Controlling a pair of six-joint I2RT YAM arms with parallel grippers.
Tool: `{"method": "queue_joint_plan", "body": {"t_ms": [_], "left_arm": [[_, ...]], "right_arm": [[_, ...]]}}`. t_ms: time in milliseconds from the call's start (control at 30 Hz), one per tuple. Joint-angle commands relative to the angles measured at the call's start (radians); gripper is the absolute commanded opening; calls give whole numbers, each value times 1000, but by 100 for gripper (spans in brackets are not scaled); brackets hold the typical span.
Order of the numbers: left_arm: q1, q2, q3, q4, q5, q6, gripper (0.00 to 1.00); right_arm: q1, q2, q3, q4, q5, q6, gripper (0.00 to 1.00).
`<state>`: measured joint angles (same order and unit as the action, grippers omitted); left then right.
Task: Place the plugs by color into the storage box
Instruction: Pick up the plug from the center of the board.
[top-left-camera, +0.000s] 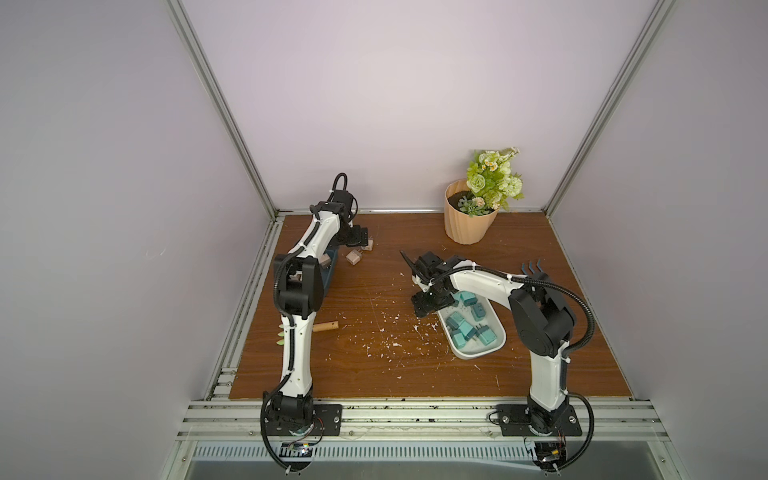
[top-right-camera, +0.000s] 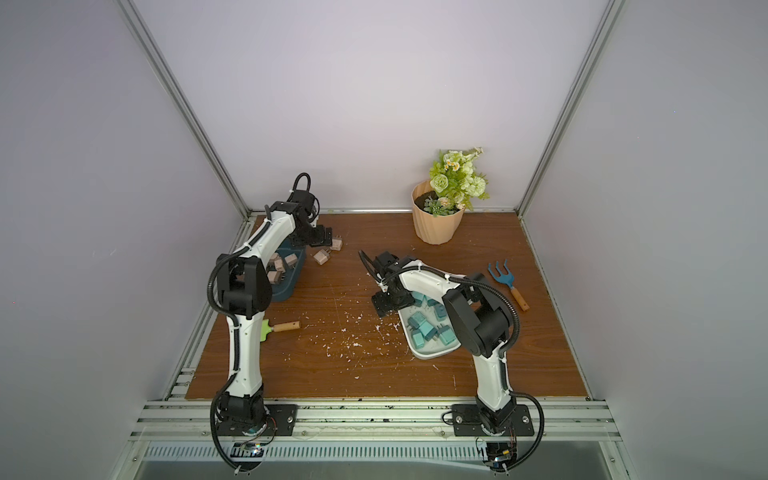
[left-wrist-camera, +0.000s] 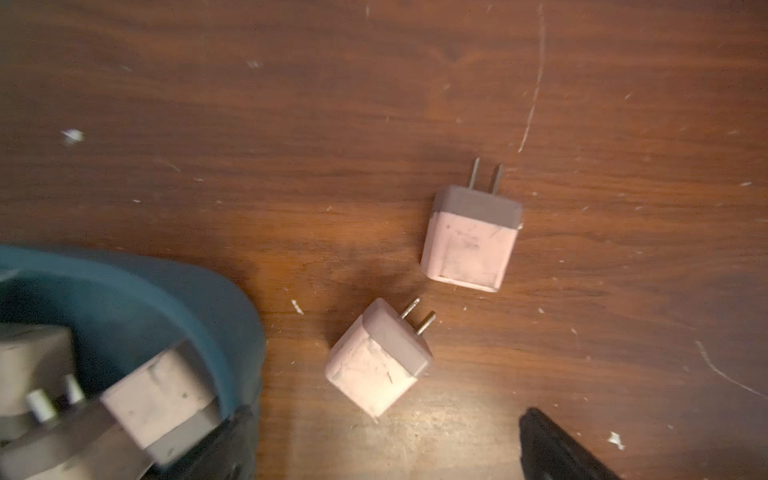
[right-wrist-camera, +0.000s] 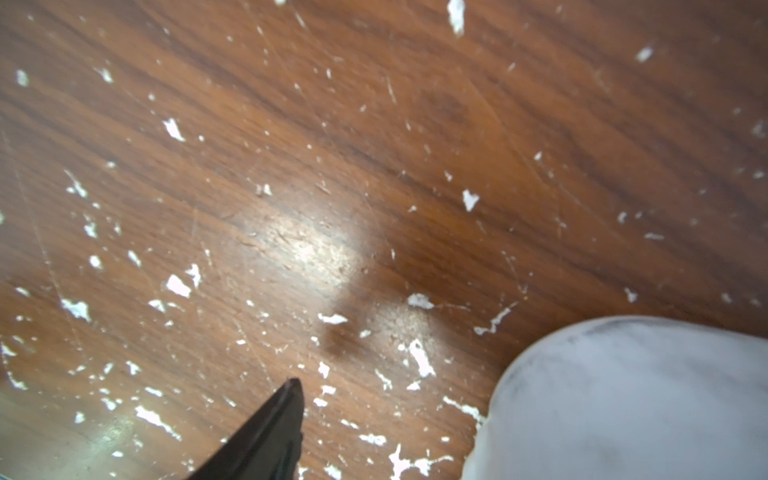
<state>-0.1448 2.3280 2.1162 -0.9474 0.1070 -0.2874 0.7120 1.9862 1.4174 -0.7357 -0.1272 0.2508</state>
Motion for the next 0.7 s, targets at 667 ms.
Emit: {"method": "queue_joint_plan", "body": {"t_ms": [667], "left_arm": [[-79, 94, 41, -29, 27, 41, 95]], "right_arm": [[21, 60, -34, -7, -39, 14, 80]]}}
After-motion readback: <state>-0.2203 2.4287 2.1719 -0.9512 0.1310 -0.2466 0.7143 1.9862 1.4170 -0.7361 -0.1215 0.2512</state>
